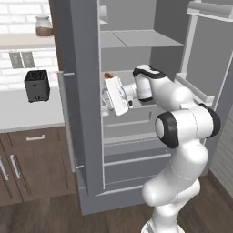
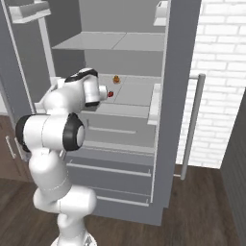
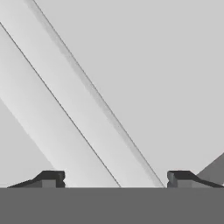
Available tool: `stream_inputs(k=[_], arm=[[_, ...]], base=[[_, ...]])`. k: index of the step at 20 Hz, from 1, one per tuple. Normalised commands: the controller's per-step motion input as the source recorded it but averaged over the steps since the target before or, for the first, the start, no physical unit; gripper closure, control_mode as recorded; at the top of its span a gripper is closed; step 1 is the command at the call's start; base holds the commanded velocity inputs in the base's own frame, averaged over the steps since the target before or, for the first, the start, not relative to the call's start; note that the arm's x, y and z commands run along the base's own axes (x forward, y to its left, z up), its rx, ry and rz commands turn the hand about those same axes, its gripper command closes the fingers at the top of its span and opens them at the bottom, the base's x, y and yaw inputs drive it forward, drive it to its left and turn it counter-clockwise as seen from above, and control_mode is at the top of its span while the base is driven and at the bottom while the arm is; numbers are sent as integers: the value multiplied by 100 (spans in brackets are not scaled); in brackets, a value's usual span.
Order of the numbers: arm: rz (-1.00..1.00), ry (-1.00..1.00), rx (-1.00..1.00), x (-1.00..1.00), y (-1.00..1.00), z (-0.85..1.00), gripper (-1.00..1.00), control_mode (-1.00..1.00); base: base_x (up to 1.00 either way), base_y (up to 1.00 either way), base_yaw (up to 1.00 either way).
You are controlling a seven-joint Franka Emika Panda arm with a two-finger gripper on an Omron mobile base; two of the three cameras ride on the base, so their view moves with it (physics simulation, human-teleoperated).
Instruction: Take the strawberry from the fridge and place it on top of the pancake, located on the dining counter.
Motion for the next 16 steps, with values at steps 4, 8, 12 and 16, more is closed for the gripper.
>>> stream_inputs(k=[4, 8, 12, 16], arm=[[0, 0, 0, 0, 66, 0, -100, -100], [0, 0, 0, -2, 50, 0, -100, -100], [0, 0, 0, -4, 15, 0, -100, -100], [0, 0, 0, 0, -18, 0, -100, -100]], base=[[0, 0, 0], [0, 0, 0], [0, 0, 0], [0, 0, 0]])
